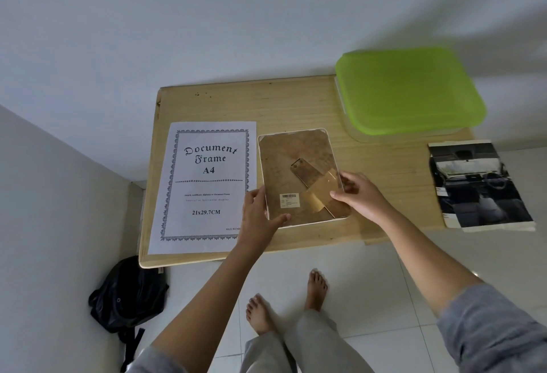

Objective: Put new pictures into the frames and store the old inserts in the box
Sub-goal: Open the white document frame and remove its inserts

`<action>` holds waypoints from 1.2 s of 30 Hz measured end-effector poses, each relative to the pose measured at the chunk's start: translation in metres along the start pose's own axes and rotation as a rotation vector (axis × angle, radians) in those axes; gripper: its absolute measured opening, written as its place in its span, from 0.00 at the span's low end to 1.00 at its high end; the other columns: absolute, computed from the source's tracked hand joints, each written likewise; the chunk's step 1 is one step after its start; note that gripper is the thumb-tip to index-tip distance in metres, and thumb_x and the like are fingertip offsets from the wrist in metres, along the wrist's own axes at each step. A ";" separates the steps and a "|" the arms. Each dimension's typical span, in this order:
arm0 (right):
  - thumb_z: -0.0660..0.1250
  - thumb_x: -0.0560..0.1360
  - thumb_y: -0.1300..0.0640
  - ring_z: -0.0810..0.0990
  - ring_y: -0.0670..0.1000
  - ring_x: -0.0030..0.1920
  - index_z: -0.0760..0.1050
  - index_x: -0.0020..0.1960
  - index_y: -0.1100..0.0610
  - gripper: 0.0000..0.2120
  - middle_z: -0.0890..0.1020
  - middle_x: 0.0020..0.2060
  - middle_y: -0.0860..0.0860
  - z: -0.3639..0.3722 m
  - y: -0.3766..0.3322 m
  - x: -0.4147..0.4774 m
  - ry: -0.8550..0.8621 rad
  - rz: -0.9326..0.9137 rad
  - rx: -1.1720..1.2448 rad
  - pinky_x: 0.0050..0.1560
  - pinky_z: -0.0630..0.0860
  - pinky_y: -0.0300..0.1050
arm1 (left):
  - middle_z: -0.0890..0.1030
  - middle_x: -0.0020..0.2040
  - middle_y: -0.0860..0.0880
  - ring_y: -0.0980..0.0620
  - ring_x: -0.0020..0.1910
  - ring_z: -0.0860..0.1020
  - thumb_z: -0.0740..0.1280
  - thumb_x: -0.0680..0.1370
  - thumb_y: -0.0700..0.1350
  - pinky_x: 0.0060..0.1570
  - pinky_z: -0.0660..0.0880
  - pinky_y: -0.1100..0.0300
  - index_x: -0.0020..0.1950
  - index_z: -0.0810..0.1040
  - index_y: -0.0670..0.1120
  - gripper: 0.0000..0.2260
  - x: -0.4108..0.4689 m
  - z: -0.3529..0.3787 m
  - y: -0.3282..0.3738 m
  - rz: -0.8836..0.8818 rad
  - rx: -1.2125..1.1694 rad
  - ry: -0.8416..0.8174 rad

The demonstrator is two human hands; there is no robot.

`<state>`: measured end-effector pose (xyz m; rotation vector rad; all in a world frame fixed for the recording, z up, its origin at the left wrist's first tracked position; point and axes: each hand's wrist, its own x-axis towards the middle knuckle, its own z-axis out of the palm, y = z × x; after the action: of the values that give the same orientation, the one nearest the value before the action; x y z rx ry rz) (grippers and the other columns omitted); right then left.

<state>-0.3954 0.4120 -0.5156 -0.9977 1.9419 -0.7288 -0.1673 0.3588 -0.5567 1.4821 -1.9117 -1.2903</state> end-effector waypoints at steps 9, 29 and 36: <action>0.74 0.68 0.64 0.74 0.49 0.54 0.68 0.68 0.57 0.31 0.72 0.57 0.51 0.015 0.015 0.000 0.115 -0.002 0.144 0.56 0.70 0.39 | 0.69 0.56 0.50 0.52 0.54 0.73 0.76 0.67 0.43 0.57 0.72 0.60 0.67 0.70 0.48 0.31 -0.001 0.002 0.008 -0.043 -0.029 0.042; 0.77 0.63 0.64 0.78 0.51 0.51 0.72 0.64 0.60 0.31 0.76 0.55 0.54 0.018 0.018 0.007 0.201 0.006 0.193 0.59 0.74 0.44 | 0.69 0.53 0.46 0.54 0.50 0.73 0.77 0.66 0.40 0.48 0.66 0.79 0.69 0.69 0.44 0.33 -0.004 0.001 0.014 -0.119 -0.099 0.080; 0.74 0.68 0.60 0.76 0.49 0.55 0.69 0.68 0.57 0.31 0.73 0.61 0.51 0.017 0.019 0.000 0.136 0.001 0.156 0.61 0.72 0.43 | 0.68 0.54 0.47 0.52 0.51 0.73 0.76 0.67 0.40 0.53 0.68 0.67 0.70 0.68 0.45 0.33 -0.006 -0.001 0.018 -0.130 -0.088 0.065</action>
<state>-0.3884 0.4198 -0.5388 -0.8713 1.9660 -0.9539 -0.1742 0.3645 -0.5398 1.6052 -1.7203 -1.3470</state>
